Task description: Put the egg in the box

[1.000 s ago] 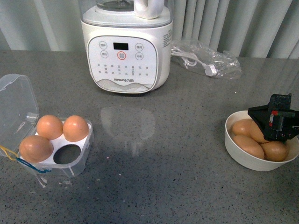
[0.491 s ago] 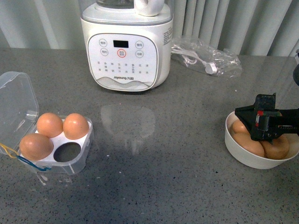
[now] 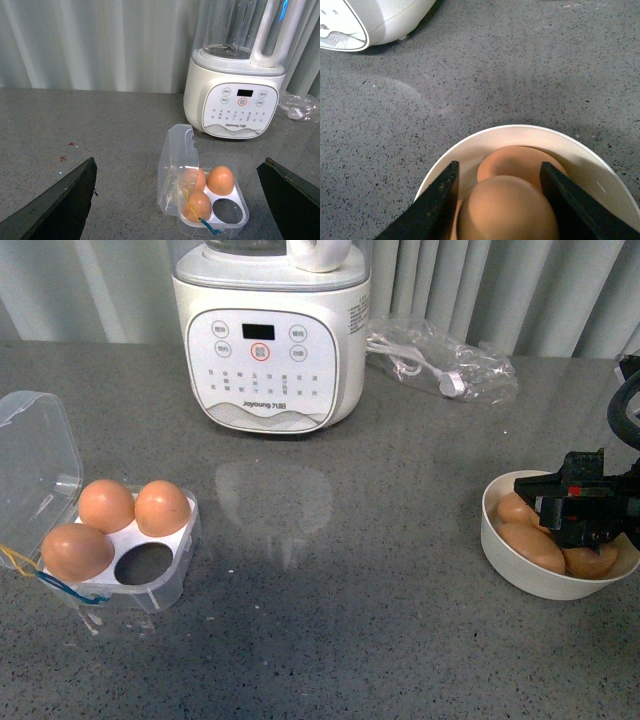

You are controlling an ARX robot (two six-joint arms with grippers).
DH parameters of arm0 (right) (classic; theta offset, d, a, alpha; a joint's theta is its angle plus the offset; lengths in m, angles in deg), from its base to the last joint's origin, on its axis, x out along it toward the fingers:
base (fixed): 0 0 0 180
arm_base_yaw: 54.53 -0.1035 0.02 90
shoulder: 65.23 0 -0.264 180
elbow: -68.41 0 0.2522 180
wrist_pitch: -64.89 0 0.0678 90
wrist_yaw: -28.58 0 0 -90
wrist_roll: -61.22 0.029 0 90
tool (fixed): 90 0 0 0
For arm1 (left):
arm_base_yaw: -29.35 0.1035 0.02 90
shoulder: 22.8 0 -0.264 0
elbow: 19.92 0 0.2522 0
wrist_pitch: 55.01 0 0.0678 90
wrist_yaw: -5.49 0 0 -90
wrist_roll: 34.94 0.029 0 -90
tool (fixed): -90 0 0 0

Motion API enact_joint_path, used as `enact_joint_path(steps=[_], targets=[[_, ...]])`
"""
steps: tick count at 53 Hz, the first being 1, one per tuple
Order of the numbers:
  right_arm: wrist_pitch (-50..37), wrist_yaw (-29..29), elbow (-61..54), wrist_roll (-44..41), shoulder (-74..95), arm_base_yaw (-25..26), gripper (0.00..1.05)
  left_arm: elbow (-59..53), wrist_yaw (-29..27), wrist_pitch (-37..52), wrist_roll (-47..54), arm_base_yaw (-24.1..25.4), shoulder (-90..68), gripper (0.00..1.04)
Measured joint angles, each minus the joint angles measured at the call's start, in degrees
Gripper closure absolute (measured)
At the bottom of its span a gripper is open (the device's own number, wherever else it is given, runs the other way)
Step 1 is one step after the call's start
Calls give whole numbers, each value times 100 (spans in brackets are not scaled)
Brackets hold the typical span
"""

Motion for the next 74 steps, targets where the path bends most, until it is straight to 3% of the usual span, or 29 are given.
enact_joint_path(steps=[16, 26, 30, 41, 47, 57, 74], targets=[[387, 304, 63, -201, -732, -98, 63, 0, 0, 0, 0, 0, 0, 7], [1130, 1027, 640, -334, -1128, -295, 63, 0, 0, 0, 0, 0, 0, 7], [1668, 1674, 1093, -649, -1051, -557, 63, 0, 0, 0, 0, 0, 0, 7], [2636, 2221, 2280, -1589, -186, -1410, 63, 0, 0, 0, 0, 0, 0, 7], [2739, 2411, 2820, -1740, 278, -1766, 63, 0, 0, 0, 0, 0, 0, 7], [2354, 3228, 3373, -1700, 785, -2356, 63, 0, 0, 0, 0, 0, 0, 7], [2857, 3556, 3801, -1738, 1331, -2669, 63, 0, 0, 0, 0, 0, 0, 7]])
